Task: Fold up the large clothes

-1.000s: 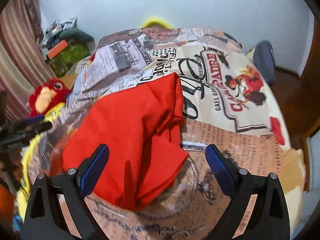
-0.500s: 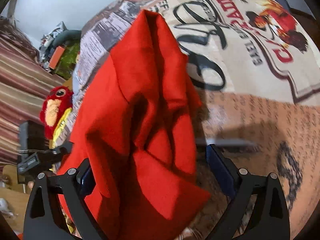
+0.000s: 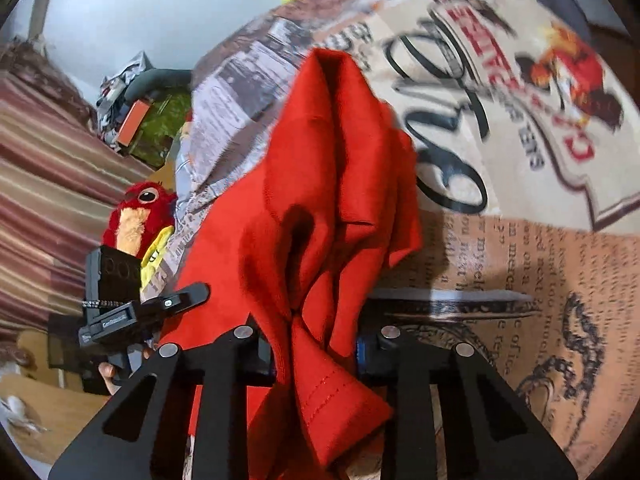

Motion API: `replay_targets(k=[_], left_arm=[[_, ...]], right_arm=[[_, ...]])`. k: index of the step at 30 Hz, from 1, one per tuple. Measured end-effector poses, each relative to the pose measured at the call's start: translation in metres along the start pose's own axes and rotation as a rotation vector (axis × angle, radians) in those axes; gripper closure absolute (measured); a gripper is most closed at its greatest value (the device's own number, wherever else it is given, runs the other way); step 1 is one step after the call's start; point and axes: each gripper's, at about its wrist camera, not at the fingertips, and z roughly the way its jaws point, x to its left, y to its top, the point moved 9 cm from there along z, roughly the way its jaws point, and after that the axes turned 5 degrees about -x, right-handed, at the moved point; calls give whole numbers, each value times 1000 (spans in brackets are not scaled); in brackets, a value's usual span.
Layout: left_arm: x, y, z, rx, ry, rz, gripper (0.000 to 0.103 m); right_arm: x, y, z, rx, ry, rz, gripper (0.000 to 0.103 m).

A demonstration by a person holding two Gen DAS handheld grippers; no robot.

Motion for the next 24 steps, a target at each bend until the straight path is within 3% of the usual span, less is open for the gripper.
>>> replay_targets(k=[3, 7, 14, 19, 24], left_arm=[[-14, 8, -33, -51, 38, 86, 68], [-24, 25, -85, -112, 45, 132, 69], [-32, 68, -171, -235, 137, 241, 69], [3, 91, -199, -262, 190, 233, 69], [60, 107, -183, -230, 261, 176, 68]], right_arm=[[28, 2, -7, -15, -11, -56, 82], [65, 11, -16, -52, 17, -98, 84], [139, 33, -7, -94, 41, -197, 84], [165, 45, 26, -98, 83, -183, 84], [173, 48, 82, -54, 55, -182, 84]])
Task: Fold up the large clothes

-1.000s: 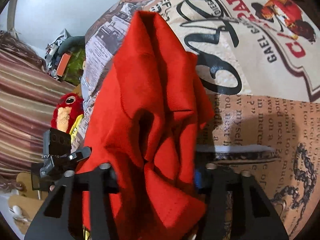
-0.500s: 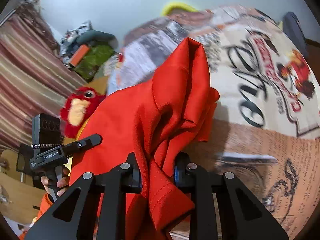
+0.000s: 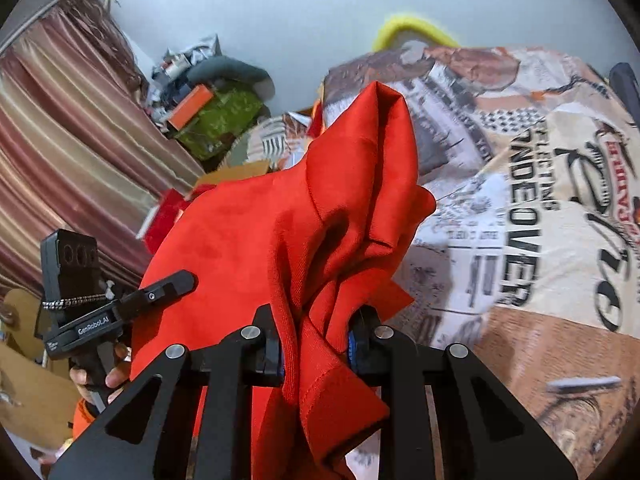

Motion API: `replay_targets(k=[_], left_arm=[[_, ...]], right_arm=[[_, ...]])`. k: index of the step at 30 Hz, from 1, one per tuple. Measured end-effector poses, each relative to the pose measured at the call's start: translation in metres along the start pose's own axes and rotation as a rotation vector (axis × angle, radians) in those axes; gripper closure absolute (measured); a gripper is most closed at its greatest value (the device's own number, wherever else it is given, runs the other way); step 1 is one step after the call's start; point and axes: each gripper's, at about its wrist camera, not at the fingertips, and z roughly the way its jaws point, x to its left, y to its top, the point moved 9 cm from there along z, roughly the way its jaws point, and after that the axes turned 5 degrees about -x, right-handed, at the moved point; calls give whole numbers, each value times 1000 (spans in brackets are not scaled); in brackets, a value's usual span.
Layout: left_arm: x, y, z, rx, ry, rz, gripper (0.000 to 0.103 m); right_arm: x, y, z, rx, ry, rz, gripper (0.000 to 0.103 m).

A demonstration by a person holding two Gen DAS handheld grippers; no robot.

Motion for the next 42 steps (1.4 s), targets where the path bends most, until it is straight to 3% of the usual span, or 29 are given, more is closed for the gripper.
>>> replay_targets(k=[6, 11, 14, 21, 29, 36, 42], left_arm=[[60, -4, 46, 40, 87, -52, 68], [88, -24, 80, 96, 191, -5, 66], [95, -35, 83, 113, 229, 39, 59], [90, -57, 65, 140, 315, 141, 51], [65, -83, 19, 81, 419, 250, 45], [12, -97, -25, 5, 437, 320, 45], [-63, -85, -104, -178, 401, 394, 45]], right_arm=[[-20, -9, 66, 72, -55, 0, 84], [-51, -31, 117, 164, -144, 40, 83], [-58, -41, 123, 172, -178, 1, 76], [-68, -60, 96, 195, -255, -103, 47], [-67, -98, 47, 223, -312, -238, 43], [-38, -92, -23, 83, -285, -207, 43], [25, -67, -95, -128, -228, -225, 43]])
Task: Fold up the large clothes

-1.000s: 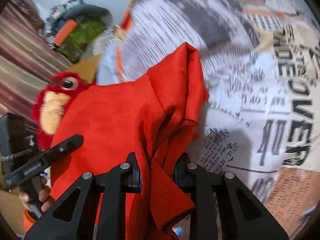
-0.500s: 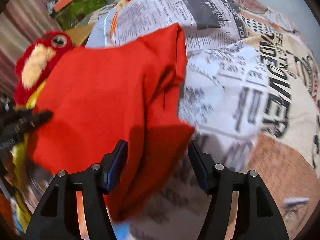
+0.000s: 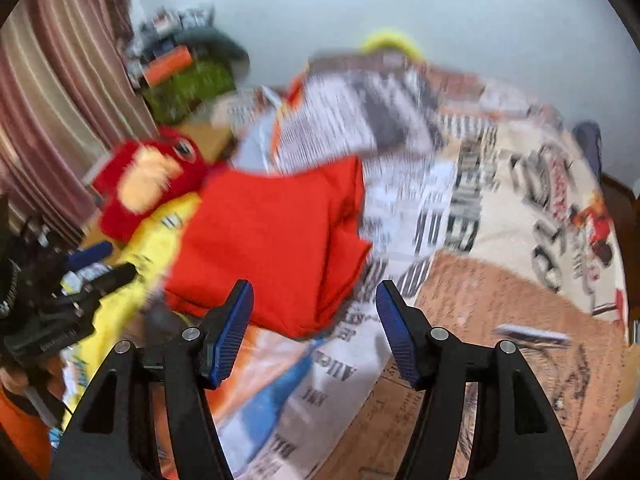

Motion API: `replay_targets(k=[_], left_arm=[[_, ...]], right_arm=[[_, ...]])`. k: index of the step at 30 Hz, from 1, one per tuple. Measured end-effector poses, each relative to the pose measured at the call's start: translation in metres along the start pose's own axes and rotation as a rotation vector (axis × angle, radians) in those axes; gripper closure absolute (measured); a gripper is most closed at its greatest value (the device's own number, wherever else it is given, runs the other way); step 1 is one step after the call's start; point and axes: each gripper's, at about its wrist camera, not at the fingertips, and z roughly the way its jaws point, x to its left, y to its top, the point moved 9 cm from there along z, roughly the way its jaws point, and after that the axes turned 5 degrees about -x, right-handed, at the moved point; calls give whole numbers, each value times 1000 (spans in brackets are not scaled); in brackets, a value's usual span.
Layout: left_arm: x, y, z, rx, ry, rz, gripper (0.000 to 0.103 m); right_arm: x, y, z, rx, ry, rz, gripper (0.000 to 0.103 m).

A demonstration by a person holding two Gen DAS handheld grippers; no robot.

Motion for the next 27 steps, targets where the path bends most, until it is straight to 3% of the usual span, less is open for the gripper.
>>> replay_targets(k=[5, 12, 19, 23, 27], left_arm=[[-21, 36, -85, -182, -11, 9, 45], [-51, 55, -194, -412, -21, 4, 45], [-66, 43, -258, -569, -3, -27, 45], [-72, 32, -272, -602, 27, -30, 44], [-71, 25, -274, -598, 48, -56, 24]], right_arm=[[27, 30, -81, -215, 40, -31, 43], [58, 40, -185, -484, 51, -64, 43], [68, 28, -232, -624, 32, -70, 42], [73, 21, -242, -663, 13, -81, 29], [78, 20, -243, -680, -24, -98, 10]])
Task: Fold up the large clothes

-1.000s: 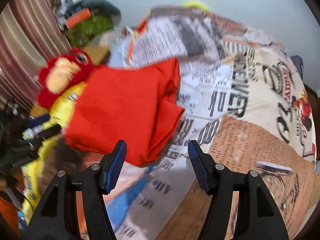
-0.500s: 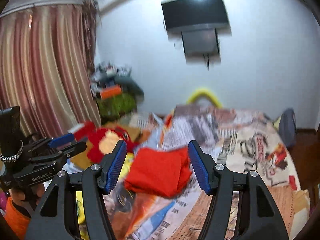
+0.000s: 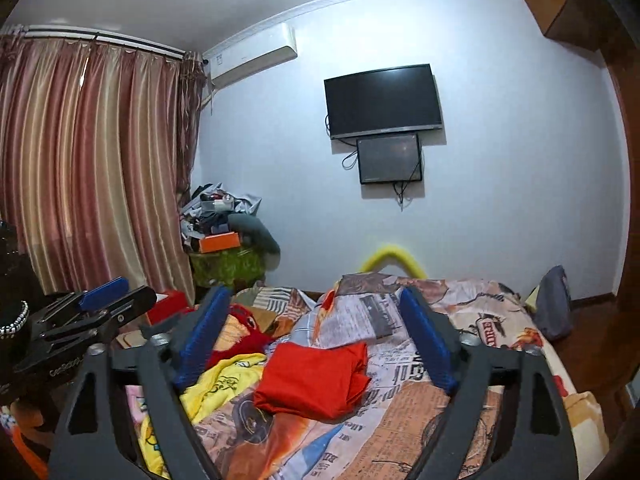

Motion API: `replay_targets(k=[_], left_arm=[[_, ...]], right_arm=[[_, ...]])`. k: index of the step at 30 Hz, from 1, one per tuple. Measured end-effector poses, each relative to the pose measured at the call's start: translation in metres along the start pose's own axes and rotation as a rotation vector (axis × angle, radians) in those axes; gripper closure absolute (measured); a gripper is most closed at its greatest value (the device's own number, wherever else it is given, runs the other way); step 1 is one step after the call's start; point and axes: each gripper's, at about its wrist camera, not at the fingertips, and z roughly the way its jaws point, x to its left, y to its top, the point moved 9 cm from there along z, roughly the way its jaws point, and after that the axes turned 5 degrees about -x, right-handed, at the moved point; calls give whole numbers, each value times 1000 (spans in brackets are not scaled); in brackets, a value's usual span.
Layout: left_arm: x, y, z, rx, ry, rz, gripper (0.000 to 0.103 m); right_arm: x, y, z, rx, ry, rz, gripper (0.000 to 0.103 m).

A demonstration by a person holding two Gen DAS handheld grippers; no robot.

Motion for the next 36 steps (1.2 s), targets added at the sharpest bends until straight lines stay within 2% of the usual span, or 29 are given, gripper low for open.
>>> replay_targets(k=[1, 2, 6, 12, 36], left_arm=[[1, -1, -1, 0, 12, 0, 17], [2, -1, -1, -4, 22, 4, 15], [2, -2, -3, -10, 48, 15, 7], [1, -2, -6, -25, 58, 20, 2], [-4, -17, -2, 11, 68, 39, 1]], right_arm=[[1, 0, 0, -2, -10, -6, 7], [1, 1, 0, -6, -17, -9, 0], [1, 0, 4, -9, -26, -5, 0], [-1, -8, 4, 16, -35, -3, 0], [-5, -16, -9, 57, -36, -6, 0]])
